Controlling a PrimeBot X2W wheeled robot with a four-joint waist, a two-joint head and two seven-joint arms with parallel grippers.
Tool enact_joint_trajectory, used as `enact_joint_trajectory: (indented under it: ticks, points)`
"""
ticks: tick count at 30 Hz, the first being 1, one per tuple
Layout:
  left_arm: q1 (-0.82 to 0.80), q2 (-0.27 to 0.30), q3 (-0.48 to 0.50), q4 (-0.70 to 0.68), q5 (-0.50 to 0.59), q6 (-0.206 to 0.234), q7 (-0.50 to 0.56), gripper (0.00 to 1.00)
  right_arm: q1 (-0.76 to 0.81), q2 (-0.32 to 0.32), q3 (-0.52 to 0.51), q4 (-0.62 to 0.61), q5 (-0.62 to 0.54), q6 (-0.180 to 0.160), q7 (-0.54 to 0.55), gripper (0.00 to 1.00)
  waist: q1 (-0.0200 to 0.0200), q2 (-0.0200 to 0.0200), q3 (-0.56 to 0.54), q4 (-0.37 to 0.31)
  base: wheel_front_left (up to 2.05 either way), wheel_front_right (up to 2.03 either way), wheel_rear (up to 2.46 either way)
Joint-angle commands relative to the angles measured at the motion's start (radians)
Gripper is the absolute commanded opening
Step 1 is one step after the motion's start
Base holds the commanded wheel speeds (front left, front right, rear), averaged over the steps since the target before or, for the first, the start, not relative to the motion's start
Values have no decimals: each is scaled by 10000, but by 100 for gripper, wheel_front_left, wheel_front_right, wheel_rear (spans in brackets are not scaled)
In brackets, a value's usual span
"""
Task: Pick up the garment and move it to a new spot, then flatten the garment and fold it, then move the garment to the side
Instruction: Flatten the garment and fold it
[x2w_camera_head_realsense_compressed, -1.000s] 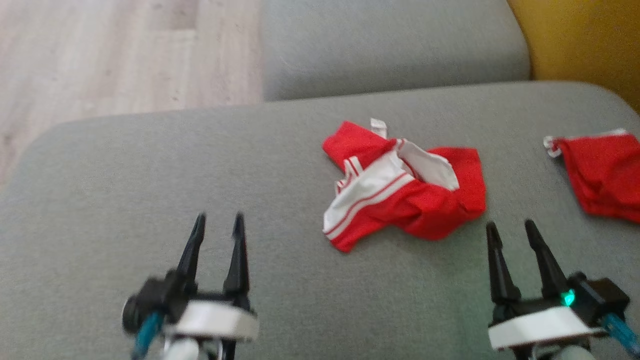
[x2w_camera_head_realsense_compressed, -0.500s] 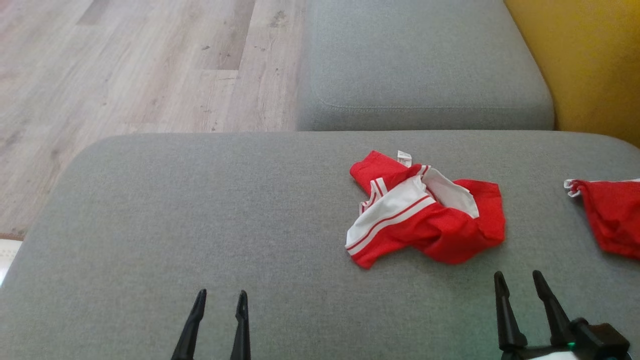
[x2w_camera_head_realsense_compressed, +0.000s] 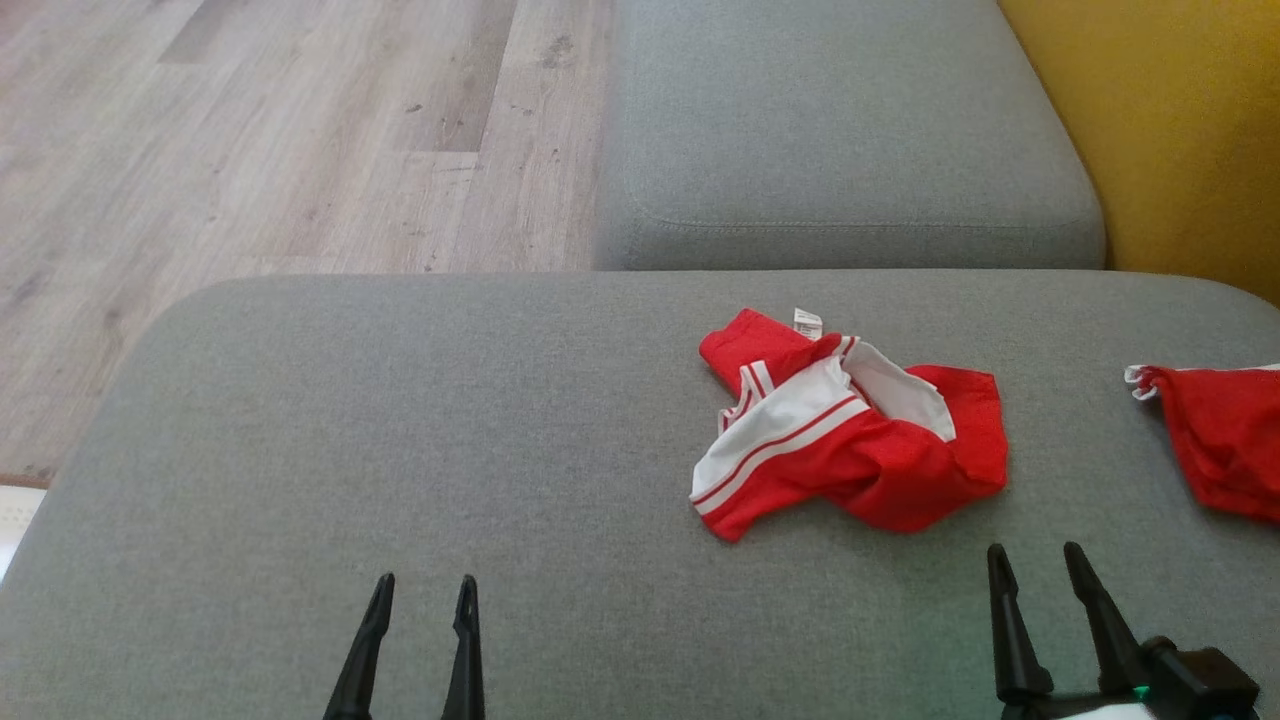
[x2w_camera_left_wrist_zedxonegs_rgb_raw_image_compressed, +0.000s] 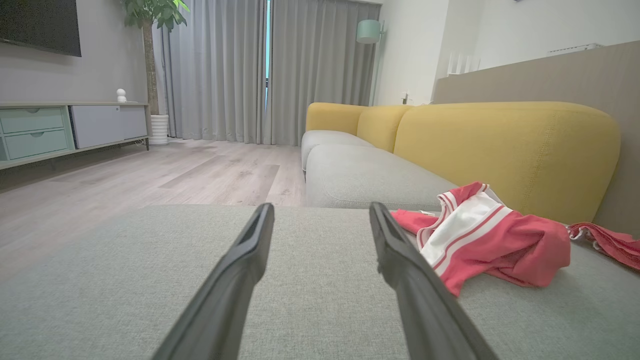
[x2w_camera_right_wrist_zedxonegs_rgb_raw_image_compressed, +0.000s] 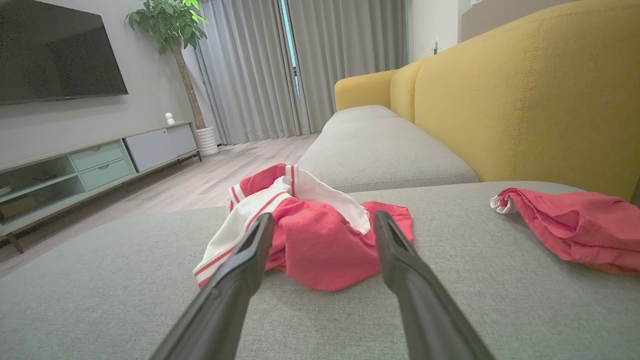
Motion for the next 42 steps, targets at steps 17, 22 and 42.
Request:
enact_joint_trajectory:
  ticks: [17,22,42]
  points:
    - [-754,-166,-370,996,-536,-345,-93,100,-357,-63,466,-360,-51,-9,-95,100,0,0,436,-340,0,0,0]
    - [-1980,-167,-1433,2529,-1220,-514,-91,100,-593,-257,735,-442,-149,-9,-95,100,0,0,1039,-723,0,0,0]
    - [-7389,-167,-4595,7095,-5020,-732,371,100,-2178,-830,1241,-737,53,-9,-95,100,0,0,3704,-2383,0,0,0]
